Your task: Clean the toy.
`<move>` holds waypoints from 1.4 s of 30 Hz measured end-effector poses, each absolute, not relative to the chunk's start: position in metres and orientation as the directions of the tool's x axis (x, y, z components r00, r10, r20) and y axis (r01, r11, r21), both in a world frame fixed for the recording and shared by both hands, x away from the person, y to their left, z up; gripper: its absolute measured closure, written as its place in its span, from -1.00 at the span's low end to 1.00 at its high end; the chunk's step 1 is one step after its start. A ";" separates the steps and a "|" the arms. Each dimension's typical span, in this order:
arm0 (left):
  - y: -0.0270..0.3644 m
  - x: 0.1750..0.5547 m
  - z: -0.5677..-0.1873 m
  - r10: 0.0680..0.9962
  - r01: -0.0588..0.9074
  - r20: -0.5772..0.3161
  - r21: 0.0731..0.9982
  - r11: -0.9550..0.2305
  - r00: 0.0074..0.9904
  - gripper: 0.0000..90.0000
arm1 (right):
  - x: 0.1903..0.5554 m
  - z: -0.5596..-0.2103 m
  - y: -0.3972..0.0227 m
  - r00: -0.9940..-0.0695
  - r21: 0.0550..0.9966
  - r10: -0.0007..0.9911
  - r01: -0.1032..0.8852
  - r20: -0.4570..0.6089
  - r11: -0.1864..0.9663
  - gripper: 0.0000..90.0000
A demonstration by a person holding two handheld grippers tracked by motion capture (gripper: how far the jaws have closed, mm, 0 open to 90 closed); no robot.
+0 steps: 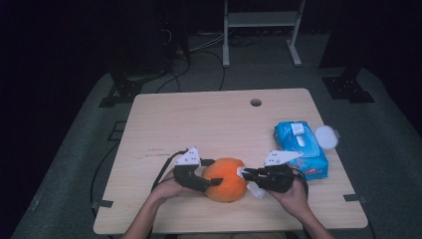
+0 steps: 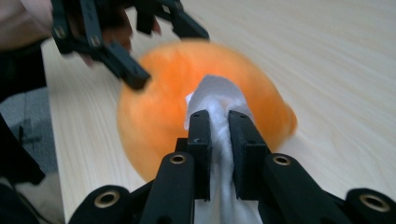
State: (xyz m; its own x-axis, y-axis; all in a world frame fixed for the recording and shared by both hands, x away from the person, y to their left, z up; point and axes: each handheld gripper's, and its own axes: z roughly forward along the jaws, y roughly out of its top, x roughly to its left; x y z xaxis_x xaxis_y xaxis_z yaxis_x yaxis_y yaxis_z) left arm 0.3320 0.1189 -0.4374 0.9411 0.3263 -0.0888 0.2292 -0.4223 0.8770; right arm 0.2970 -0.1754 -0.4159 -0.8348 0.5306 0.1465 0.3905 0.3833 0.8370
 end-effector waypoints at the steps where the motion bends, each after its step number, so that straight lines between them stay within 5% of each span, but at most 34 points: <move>1: 0.120 0.332 -0.438 0.328 0.235 -0.094 0.876 -0.421 0.940 -0.42 | 0.297 -0.417 -0.174 -0.837 0.834 0.528 0.389 0.143 0.390 0.74; 9: 0.127 0.334 -0.440 0.332 0.259 -0.120 0.871 -0.417 0.935 -0.42 | 0.300 -0.434 -0.181 -0.820 0.786 0.545 0.451 0.176 0.424 0.74; 16: 0.120 0.328 -0.437 0.306 0.223 -0.091 0.874 -0.432 0.948 -0.43 | 0.303 -0.416 -0.175 -0.825 0.837 0.535 0.417 0.184 0.354 0.74; 21: 0.123 0.332 -0.431 0.335 0.276 -0.128 0.852 -0.445 0.933 -0.75 | 0.299 -0.423 -0.170 -0.851 0.819 0.494 0.406 0.177 0.406 0.74; 26: 0.121 0.334 -0.436 0.334 0.355 -0.215 0.822 -0.445 0.918 -0.77 | 0.291 -0.423 -0.170 -0.878 0.812 0.452 0.375 0.156 0.448 0.73; 32: 0.115 0.329 -0.432 0.351 0.319 -0.174 0.853 -0.413 0.920 -0.08 | 0.294 -0.420 -0.176 -0.854 0.811 0.492 0.403 0.167 0.424 0.74; 38: 0.097 0.322 -0.427 0.378 0.128 0.003 0.939 -0.320 0.926 0.01 | 0.299 -0.402 -0.197 -0.825 0.846 0.530 0.415 0.194 0.336 0.76; 42: 0.085 0.318 -0.442 0.343 0.068 0.070 0.925 -0.374 0.937 -0.10 | 0.304 -0.400 -0.205 -0.803 0.858 0.570 0.409 0.175 0.312 0.76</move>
